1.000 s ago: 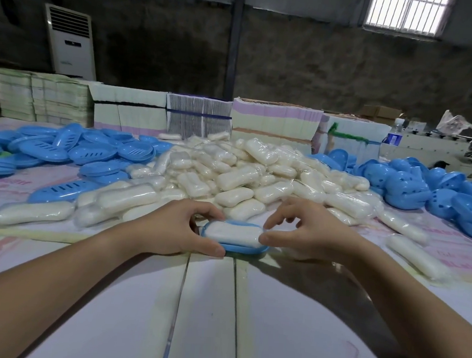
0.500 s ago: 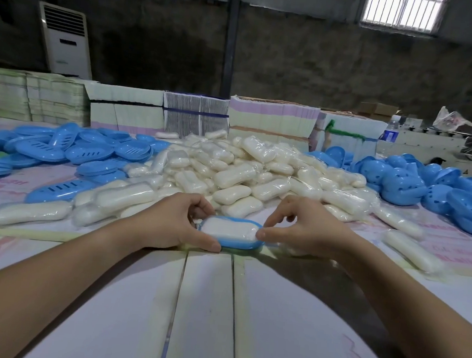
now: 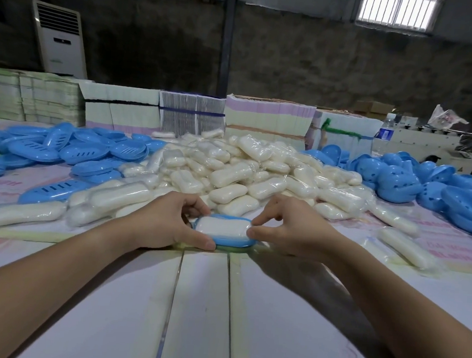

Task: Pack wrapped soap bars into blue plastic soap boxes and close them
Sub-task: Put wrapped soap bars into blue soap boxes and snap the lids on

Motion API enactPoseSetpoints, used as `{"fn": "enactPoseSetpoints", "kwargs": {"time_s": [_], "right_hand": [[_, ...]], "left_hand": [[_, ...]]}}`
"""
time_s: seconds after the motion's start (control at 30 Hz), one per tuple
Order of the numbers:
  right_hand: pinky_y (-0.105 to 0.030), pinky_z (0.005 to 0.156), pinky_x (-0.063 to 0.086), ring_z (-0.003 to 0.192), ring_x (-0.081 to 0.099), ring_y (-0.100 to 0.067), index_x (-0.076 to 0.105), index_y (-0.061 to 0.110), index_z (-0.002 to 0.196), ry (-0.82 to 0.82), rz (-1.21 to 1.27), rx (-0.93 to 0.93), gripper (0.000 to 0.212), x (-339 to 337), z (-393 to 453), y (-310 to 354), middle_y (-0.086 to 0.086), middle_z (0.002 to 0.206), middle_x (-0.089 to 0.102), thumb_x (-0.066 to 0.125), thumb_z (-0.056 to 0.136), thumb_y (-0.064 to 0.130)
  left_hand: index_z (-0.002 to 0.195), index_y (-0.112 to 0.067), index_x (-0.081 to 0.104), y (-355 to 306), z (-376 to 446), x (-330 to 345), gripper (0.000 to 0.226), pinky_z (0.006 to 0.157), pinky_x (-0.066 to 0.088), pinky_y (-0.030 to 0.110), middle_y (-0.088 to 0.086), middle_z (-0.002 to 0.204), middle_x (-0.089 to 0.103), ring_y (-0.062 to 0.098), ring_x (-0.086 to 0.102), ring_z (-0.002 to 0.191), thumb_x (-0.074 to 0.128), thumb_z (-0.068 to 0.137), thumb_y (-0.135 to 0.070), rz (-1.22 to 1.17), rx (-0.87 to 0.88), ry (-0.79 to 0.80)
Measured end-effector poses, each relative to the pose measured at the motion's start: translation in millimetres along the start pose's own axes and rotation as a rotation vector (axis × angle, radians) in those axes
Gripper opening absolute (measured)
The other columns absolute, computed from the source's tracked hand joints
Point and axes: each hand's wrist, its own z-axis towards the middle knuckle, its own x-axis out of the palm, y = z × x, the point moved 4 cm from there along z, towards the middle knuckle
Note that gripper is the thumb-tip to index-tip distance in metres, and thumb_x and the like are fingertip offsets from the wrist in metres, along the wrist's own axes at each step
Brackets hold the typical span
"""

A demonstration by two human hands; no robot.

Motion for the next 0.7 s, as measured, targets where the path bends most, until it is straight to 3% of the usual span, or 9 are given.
{"fn": "enactPoseSetpoints", "kwargs": {"time_s": [0.23,0.37,0.43,0.57,0.7], "right_hand": [[-0.005,0.068,0.035,0.086,0.049,0.010,0.076,0.034,0.090,-0.028,0.061,-0.006,0.013,-7.8,-1.1,-5.0,0.015,0.095,0.058,0.075,0.079,0.042],[-0.015,0.069,0.042,0.078,0.057,0.004,0.077,0.030,0.085,-0.249,0.196,0.075,0.009,-42.4,-0.2,-25.9,0.016,0.086,0.066,0.071,0.082,0.036],[-0.022,0.071,0.047,0.074,0.060,-0.001,0.076,0.029,0.085,-0.336,0.214,0.180,0.008,-60.6,4.6,-48.7,0.013,0.082,0.070,0.068,0.083,0.031],[-0.036,0.081,0.054,0.087,0.065,-0.017,0.072,0.025,0.101,-0.426,-0.069,0.422,0.020,-91.1,2.8,-119.6,0.004,0.095,0.071,0.062,0.085,0.033],[-0.038,0.082,0.048,0.108,0.056,-0.028,0.061,0.021,0.120,-0.457,-0.485,0.709,0.036,-133.5,-45.5,-213.1,-0.006,0.115,0.064,0.057,0.086,0.031]], "left_hand": [[0.096,-0.032,0.072,0.2,-2.3,0.2,0.045,0.060,0.046,0.014,-0.014,0.099,0.073,-0.003,0.058,0.061,0.097,0.060,-0.037,0.005,0.026,0.011],[0.096,-0.050,0.068,0.5,-5.0,-2.3,0.053,0.058,0.046,0.014,-0.029,0.095,0.071,0.002,0.061,0.063,0.091,0.049,-0.058,0.038,0.050,0.031],[0.099,-0.055,0.065,5.4,-0.3,-2.7,0.064,0.055,0.046,0.016,-0.028,0.086,0.071,0.001,0.058,0.056,0.084,0.040,-0.071,0.081,0.087,-0.002],[0.111,-0.051,0.065,23.4,8.0,-3.6,0.088,0.054,0.048,0.020,-0.016,0.078,0.073,0.004,0.058,0.050,0.077,0.033,-0.090,0.123,0.113,-0.010],[0.113,-0.037,0.068,62.4,23.1,-4.3,0.089,0.042,0.047,0.020,-0.014,0.082,0.075,0.013,0.063,0.050,0.085,0.038,-0.081,0.132,0.133,-0.012]]}}
